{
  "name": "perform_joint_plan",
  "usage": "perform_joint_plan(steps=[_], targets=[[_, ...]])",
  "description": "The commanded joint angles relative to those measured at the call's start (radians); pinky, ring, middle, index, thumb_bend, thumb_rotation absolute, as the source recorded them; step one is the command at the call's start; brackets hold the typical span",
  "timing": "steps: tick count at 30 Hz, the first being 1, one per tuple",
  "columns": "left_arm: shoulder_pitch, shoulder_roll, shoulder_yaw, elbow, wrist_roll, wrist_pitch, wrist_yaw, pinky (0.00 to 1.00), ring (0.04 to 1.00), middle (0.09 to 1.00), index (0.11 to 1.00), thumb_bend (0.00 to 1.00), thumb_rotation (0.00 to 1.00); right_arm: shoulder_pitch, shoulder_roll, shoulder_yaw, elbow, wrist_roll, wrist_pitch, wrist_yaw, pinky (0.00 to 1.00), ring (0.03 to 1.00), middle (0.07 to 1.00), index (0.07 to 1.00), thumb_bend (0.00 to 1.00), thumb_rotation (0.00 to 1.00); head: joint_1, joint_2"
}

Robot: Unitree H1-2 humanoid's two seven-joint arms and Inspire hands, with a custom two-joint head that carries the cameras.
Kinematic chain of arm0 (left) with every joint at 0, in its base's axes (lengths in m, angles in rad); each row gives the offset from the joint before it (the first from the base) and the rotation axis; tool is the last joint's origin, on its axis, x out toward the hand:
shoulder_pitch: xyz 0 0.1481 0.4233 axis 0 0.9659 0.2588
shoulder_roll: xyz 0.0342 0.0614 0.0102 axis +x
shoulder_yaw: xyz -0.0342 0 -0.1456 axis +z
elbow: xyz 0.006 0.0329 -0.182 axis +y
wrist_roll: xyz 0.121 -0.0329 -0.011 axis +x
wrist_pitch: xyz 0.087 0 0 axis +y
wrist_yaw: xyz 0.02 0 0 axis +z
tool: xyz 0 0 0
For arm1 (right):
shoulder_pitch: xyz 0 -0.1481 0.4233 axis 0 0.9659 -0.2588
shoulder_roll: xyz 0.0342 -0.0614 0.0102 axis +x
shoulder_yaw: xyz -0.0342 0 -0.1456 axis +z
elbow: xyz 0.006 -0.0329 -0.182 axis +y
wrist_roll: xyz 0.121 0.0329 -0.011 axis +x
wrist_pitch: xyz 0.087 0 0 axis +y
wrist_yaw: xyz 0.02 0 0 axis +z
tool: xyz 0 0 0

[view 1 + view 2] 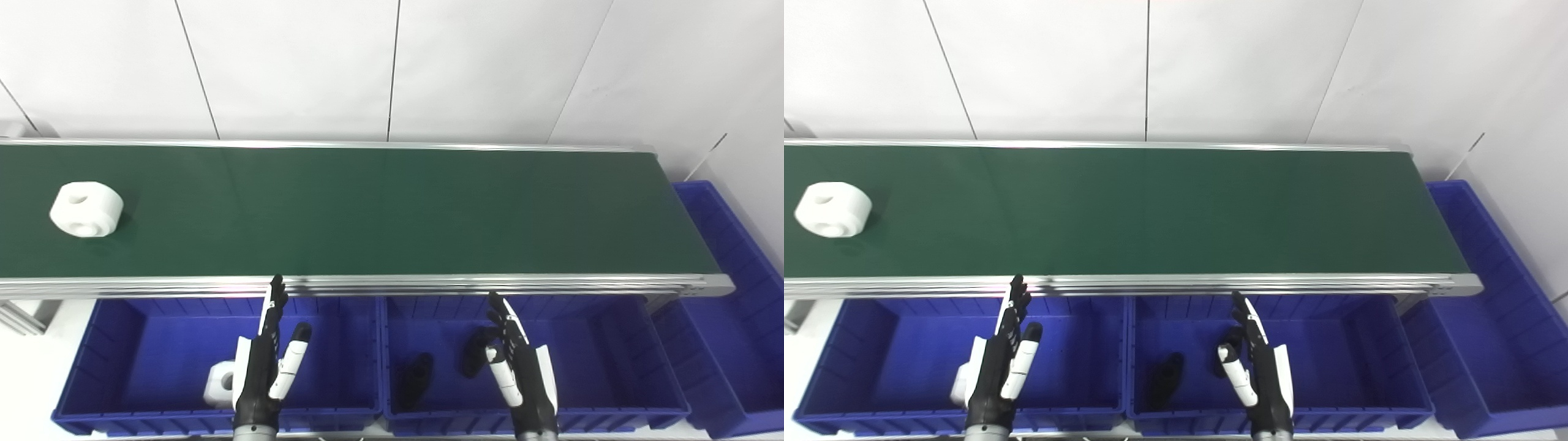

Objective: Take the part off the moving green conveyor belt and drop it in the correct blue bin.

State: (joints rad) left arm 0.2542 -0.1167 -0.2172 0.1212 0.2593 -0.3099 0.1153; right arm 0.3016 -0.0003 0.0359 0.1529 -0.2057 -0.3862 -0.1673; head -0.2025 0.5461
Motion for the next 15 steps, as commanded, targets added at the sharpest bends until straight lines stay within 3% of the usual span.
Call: perform_joint_plan(steps=[1, 6, 15], targets=[[-0.011, -0.017, -0.017, -0.011, -0.005, -0.036, -0.002, 0.99, 0.981, 1.000, 1.000, 0.57, 0.94, -0.007, 0.000, -0.004, -0.011, 0.001, -0.048, -0.008, 0.89, 0.911, 0.936, 0.933, 0.84, 0.98, 0.004, 0.003], [-0.014, -0.020, -0.013, -0.007, -0.009, -0.034, 0.001, 0.97, 0.975, 1.000, 1.000, 0.55, 0.91, -0.014, -0.005, -0.006, 0.005, 0.010, -0.059, -0.003, 0.88, 0.901, 0.930, 0.935, 0.84, 0.98, 0.030, 0.004], [-0.015, -0.014, -0.014, -0.010, -0.011, -0.028, -0.006, 0.91, 0.956, 1.000, 1.000, 0.56, 0.89, -0.017, -0.011, -0.001, 0.020, 0.033, -0.067, 0.008, 0.86, 0.901, 0.934, 0.936, 0.86, 0.98, 0.014, 0.016]])
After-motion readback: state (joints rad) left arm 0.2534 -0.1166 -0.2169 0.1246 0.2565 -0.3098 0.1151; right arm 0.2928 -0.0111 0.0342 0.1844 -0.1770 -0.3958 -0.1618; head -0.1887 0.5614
